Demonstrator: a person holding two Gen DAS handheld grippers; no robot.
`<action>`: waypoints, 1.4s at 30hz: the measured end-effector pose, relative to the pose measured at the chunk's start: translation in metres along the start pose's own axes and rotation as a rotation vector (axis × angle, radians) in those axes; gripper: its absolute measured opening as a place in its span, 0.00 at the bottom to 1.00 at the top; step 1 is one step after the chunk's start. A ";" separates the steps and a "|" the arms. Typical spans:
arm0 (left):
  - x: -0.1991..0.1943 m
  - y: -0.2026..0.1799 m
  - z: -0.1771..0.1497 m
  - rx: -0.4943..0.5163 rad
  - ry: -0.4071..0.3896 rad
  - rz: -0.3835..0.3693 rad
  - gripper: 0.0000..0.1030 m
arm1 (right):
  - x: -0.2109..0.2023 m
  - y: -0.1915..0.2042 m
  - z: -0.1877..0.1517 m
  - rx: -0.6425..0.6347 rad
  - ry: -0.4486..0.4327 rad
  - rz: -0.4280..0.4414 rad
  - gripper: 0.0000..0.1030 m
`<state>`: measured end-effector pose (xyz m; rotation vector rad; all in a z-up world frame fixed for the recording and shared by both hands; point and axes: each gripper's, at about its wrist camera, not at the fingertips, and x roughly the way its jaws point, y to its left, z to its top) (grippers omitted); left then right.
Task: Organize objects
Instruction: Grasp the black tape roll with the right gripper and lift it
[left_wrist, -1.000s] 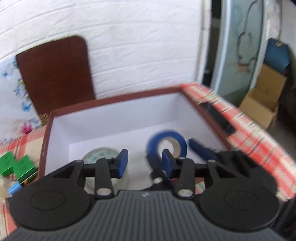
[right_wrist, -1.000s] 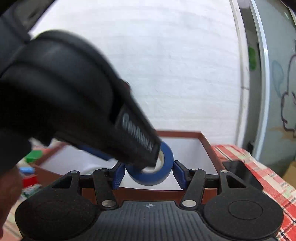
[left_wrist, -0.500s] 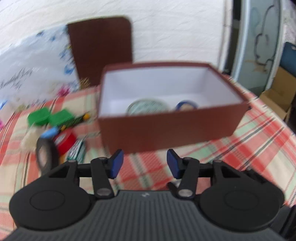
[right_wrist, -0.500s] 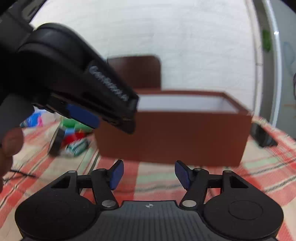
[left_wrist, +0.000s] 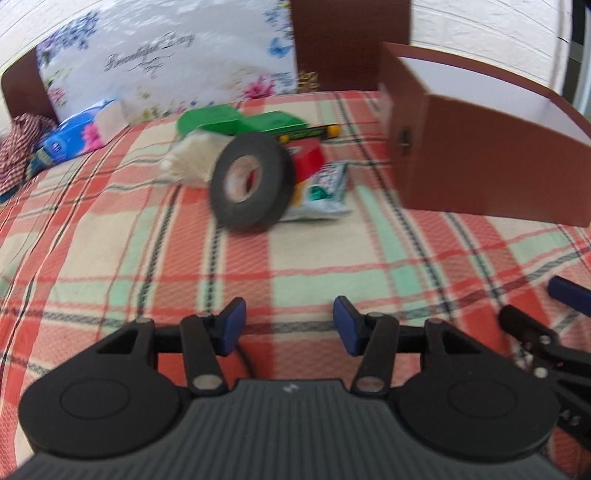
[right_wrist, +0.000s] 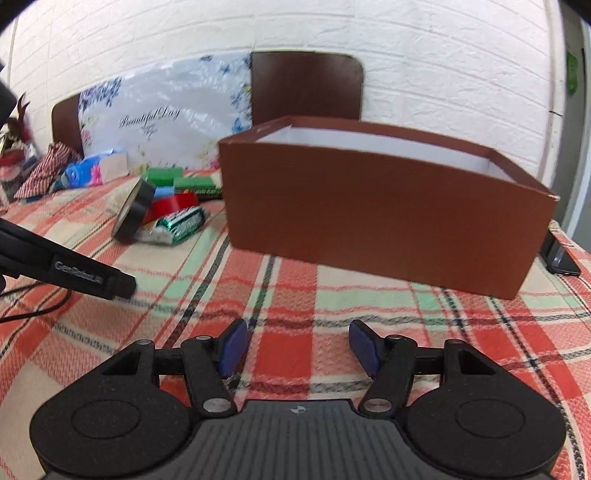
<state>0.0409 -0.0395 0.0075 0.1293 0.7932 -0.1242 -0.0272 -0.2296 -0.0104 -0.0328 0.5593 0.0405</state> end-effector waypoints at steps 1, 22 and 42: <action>-0.001 0.008 -0.003 -0.012 -0.015 0.004 0.57 | 0.004 0.000 0.002 -0.010 0.010 0.007 0.60; 0.010 0.132 -0.036 -0.314 -0.223 0.113 0.85 | 0.060 0.118 0.101 -0.200 -0.144 0.176 0.56; 0.011 0.127 -0.035 -0.275 -0.210 0.119 0.87 | 0.006 0.010 0.031 0.104 0.093 0.140 0.30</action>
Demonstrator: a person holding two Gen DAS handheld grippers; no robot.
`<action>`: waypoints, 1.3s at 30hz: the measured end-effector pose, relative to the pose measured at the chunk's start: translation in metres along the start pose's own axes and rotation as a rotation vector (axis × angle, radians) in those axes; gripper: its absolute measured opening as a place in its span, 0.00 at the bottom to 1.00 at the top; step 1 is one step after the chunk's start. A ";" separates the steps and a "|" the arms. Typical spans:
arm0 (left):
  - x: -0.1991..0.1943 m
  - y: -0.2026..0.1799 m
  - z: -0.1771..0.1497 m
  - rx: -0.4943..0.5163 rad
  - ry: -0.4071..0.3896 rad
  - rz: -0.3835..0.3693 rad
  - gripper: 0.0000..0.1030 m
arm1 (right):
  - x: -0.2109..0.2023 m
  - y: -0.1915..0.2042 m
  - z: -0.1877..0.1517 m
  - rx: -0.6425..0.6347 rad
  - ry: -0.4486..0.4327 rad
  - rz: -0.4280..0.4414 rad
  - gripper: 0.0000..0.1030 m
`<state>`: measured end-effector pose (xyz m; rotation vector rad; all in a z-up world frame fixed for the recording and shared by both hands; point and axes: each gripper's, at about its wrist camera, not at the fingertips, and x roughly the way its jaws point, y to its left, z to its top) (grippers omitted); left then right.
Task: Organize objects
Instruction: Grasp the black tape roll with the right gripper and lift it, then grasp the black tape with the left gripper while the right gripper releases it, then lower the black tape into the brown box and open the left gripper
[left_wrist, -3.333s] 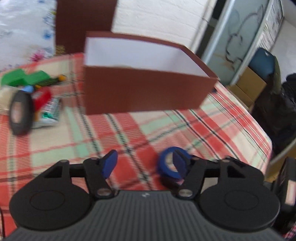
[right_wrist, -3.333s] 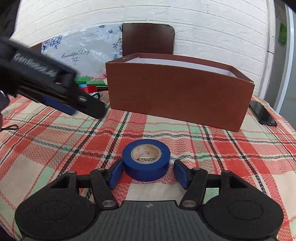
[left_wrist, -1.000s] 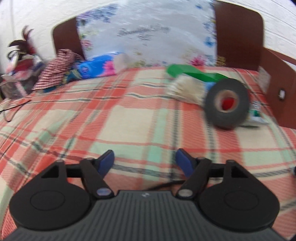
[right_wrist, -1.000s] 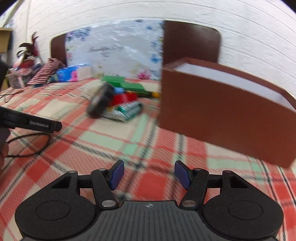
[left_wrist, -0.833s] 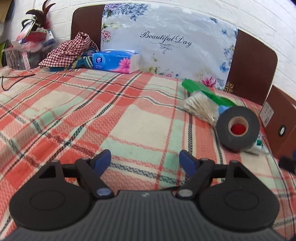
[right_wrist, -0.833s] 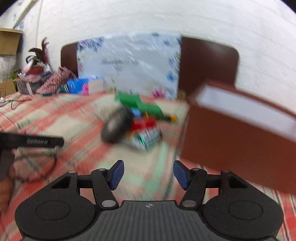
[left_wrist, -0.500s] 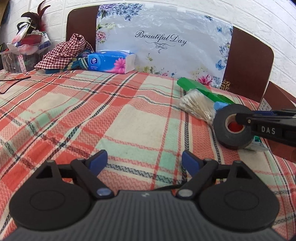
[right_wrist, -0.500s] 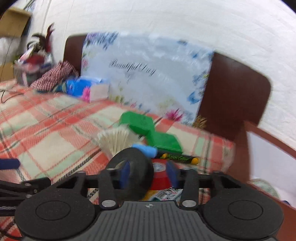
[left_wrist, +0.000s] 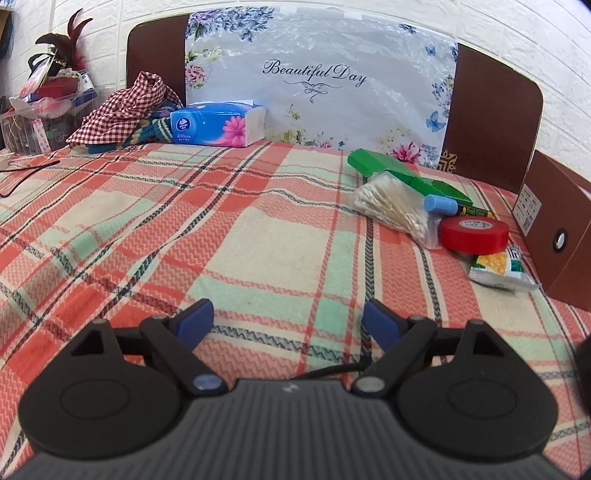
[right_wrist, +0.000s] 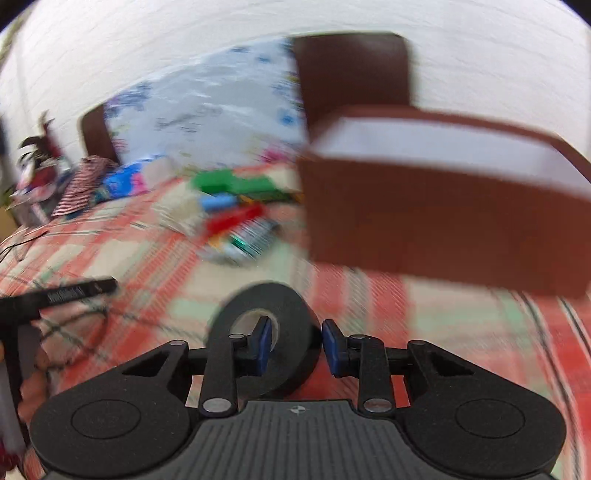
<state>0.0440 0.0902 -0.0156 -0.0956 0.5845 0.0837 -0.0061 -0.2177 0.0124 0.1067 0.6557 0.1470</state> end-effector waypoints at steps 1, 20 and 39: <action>0.000 -0.003 0.000 0.017 0.005 0.005 0.87 | -0.008 -0.010 -0.007 0.010 -0.016 -0.013 0.36; -0.037 -0.165 0.007 0.199 0.351 -0.493 0.55 | -0.013 -0.001 -0.027 -0.212 -0.004 0.034 0.59; -0.072 -0.272 0.092 0.339 0.084 -0.648 0.36 | -0.041 -0.030 0.023 -0.188 -0.441 -0.149 0.70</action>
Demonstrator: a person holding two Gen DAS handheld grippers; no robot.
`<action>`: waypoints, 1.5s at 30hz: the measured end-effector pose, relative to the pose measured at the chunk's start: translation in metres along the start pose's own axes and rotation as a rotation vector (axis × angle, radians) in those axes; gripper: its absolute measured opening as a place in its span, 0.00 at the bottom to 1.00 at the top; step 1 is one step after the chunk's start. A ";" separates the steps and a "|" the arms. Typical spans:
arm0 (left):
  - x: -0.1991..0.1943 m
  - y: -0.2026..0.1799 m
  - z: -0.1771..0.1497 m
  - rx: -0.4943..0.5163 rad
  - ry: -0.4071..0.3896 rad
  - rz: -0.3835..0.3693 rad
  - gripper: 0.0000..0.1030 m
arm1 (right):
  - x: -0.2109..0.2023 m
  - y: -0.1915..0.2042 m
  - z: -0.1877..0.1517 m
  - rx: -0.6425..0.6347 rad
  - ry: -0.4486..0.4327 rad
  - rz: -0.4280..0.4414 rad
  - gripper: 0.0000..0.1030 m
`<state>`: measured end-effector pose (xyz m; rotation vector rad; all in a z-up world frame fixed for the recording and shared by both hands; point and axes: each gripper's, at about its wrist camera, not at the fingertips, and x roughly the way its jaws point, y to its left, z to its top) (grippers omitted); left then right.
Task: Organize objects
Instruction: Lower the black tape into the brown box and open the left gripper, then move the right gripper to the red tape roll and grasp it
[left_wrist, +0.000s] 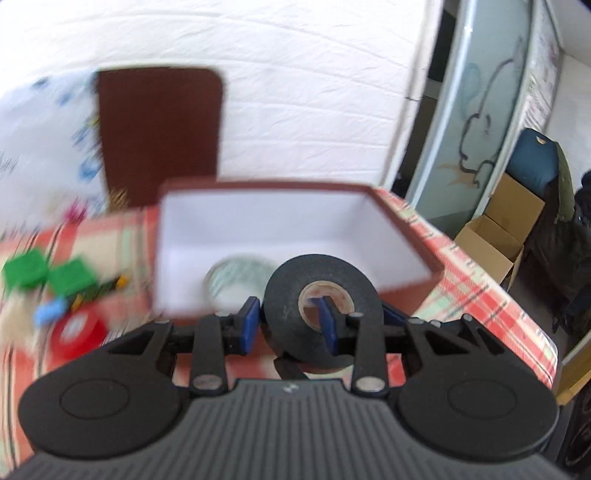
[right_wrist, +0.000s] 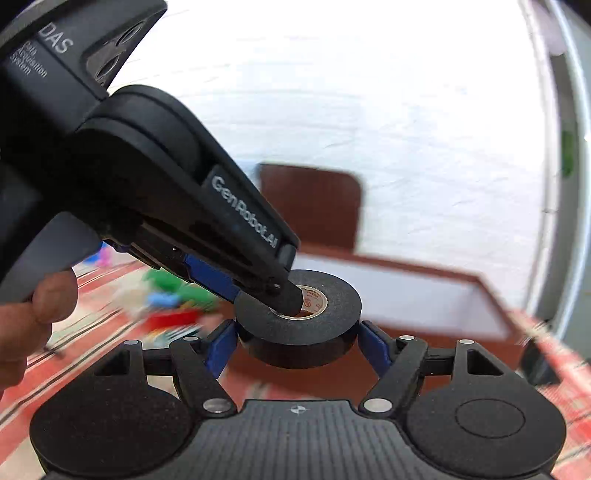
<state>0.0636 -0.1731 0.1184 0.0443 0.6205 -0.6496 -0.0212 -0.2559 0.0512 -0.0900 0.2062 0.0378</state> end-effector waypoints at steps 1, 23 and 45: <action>0.009 -0.005 0.008 0.009 -0.005 -0.007 0.36 | 0.006 -0.009 0.005 0.010 -0.004 -0.023 0.70; 0.069 -0.046 0.018 0.048 0.020 -0.021 0.41 | 0.025 -0.094 -0.001 0.157 0.028 -0.202 0.69; -0.024 0.079 -0.095 -0.092 0.105 0.413 0.43 | 0.006 0.036 -0.034 0.092 0.307 0.072 0.66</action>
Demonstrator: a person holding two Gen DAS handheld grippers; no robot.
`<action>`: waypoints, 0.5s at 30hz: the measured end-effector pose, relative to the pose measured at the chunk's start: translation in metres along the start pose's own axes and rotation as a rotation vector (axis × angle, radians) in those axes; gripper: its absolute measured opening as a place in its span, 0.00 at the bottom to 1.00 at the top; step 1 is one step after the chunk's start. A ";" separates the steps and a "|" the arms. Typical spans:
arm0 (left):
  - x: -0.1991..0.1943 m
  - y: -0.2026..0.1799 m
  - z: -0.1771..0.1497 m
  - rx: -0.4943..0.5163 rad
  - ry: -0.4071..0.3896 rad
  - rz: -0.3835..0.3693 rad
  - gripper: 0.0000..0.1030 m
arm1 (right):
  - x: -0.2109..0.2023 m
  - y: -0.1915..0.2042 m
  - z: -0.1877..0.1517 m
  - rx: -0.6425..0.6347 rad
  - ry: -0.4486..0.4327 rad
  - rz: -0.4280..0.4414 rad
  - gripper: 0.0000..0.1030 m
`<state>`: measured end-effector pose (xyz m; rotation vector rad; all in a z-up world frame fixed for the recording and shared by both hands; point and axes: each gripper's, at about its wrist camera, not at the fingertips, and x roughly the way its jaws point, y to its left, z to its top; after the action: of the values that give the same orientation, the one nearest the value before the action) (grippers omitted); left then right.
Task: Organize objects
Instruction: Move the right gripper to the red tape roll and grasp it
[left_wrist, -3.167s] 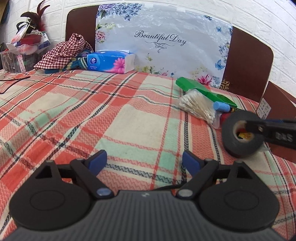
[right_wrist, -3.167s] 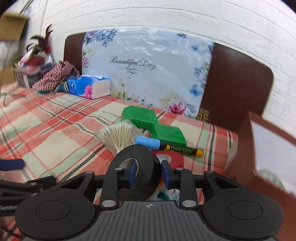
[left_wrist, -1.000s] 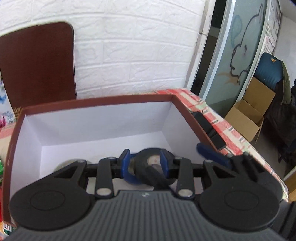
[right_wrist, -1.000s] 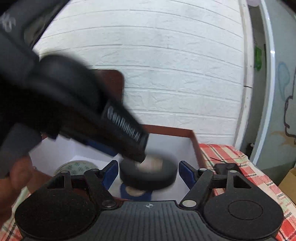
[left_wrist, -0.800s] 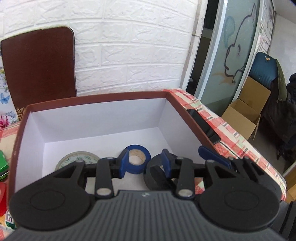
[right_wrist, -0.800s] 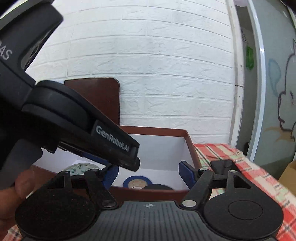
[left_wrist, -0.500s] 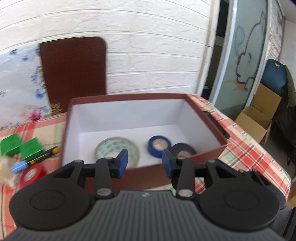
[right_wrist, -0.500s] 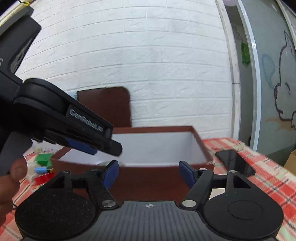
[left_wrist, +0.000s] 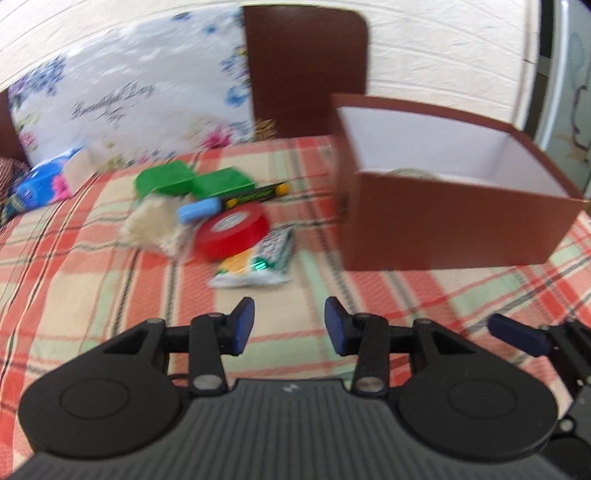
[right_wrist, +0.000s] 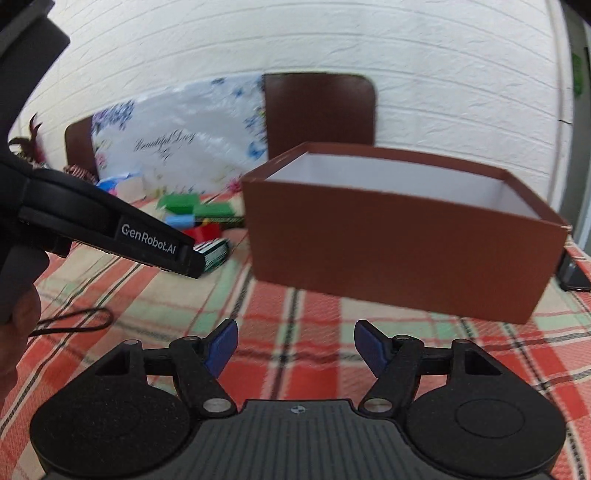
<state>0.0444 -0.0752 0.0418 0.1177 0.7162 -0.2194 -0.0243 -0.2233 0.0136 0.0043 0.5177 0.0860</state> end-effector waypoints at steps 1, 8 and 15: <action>0.003 0.008 -0.003 -0.011 0.005 0.016 0.43 | 0.002 0.005 -0.001 -0.011 0.011 0.007 0.66; 0.022 0.065 -0.027 -0.063 0.019 0.136 0.44 | 0.012 0.032 -0.010 -0.098 0.073 0.052 0.66; 0.028 0.138 -0.053 -0.178 -0.098 0.286 0.76 | 0.032 0.053 0.002 -0.133 0.078 0.104 0.66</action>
<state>0.0637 0.0639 -0.0121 0.0382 0.6105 0.1117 0.0003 -0.1682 0.0005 -0.1027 0.5887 0.2230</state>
